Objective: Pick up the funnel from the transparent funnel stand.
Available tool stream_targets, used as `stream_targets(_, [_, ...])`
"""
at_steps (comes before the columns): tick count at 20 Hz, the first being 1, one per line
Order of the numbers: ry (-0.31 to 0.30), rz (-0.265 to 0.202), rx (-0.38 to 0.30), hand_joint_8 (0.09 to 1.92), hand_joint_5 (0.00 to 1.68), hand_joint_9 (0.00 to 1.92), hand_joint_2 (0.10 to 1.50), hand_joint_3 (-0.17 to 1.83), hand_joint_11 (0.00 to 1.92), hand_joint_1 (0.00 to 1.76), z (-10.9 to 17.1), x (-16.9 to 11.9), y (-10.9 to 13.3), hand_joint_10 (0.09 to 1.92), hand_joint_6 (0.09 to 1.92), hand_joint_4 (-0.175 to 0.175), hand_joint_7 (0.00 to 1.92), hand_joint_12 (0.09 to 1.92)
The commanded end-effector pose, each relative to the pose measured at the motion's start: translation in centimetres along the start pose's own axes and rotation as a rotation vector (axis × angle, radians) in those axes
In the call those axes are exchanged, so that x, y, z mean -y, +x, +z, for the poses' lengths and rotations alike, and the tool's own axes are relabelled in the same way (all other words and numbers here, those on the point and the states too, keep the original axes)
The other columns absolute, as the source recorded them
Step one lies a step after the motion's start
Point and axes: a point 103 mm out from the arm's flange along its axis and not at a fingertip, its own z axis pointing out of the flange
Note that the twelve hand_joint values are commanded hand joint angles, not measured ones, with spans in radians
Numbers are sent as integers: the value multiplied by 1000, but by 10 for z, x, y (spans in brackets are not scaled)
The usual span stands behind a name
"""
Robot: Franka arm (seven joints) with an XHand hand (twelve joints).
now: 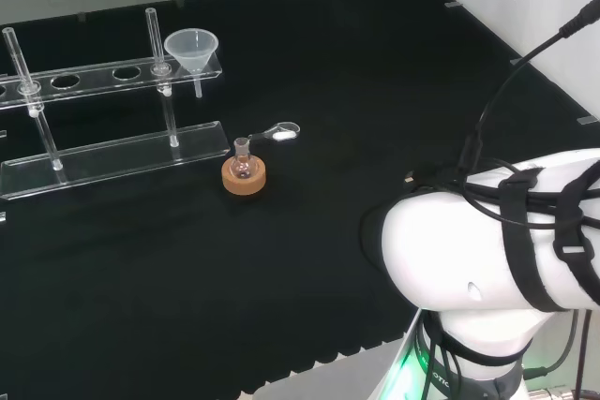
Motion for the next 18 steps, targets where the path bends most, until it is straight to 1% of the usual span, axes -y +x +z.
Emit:
stream_targets(1, [-10,1,9,567,202,231,1110,541,160,3,-1,-1,0,653,220,-6,44,1288])
stream_targets(2, [-11,2,11,558,228,230,1141,481,141,1,-1,-1,-1,648,154,-5,44,1318])
stream_targets(4, [-9,1,8,549,253,230,1171,424,125,0,-2,-2,-2,643,90,-5,45,1344])
stream_targets(10, [-7,7,22,545,261,230,1184,400,122,0,-2,-8,-3,641,87,-6,45,1352])
stream_targets(18, [12,41,19,545,263,230,1187,393,126,0,15,-27,-10,641,87,-6,48,1352])
